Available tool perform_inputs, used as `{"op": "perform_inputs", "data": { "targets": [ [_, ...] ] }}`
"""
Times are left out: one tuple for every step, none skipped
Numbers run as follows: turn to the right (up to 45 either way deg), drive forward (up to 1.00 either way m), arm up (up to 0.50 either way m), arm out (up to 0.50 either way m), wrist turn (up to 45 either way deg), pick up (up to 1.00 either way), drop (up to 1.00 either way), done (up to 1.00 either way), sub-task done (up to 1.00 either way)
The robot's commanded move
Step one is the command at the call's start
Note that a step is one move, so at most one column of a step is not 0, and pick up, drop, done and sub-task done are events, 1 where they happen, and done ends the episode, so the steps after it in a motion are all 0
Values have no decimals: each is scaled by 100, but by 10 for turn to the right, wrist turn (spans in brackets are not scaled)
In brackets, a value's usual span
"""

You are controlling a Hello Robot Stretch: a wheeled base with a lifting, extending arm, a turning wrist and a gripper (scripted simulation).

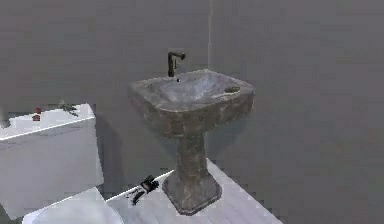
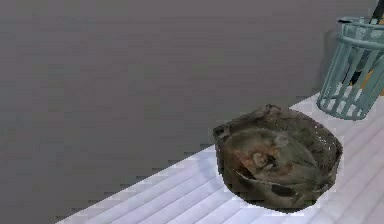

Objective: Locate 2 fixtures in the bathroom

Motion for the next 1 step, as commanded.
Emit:
{"op": "perform_inputs", "data": {
  "targets": [
    [0,0,0,0,0,0,0,100,0]
  ]
}}
